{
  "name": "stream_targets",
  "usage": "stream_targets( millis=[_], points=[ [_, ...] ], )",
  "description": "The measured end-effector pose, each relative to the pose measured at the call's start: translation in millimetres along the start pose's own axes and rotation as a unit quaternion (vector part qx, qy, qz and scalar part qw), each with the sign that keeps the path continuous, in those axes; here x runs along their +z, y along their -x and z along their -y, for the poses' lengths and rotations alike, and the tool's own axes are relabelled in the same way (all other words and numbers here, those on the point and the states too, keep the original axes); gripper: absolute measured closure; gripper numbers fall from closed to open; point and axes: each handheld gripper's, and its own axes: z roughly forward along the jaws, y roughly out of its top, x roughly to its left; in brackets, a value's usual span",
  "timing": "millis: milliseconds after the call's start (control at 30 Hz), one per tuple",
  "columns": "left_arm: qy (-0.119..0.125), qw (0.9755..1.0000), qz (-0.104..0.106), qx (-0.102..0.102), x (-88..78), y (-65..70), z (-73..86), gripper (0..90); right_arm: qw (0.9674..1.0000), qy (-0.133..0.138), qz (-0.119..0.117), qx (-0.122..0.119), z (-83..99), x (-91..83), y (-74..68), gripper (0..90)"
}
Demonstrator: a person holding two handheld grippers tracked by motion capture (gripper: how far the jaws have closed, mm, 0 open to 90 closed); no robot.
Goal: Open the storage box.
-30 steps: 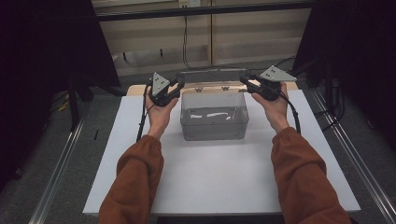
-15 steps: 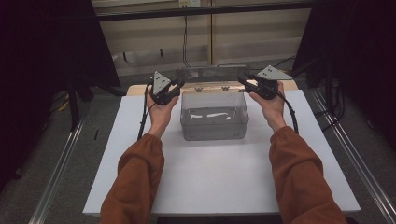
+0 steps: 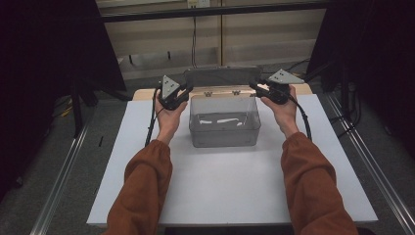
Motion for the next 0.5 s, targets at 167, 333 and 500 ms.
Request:
stream_targets(
  millis=[167,333,500],
  points=[
    [-0.009,0.9999,-0.004,0.003,2.6,-1.2,3.2,76.5,1.0000,0.000,-0.002,0.001,0.5,1.5,0.9,69.1],
    [-0.015,0.9999,-0.007,-0.002,6.4,-3.0,9.0,75.6,1.0000,-0.002,-0.004,0.002,-1.2,3.3,2.7,70.0],
    [-0.016,0.9998,-0.005,-0.002,9.2,-3.6,11.1,75.5,1.0000,-0.002,-0.001,0.005,-1.9,5.4,4.9,71.6]
  ],
)
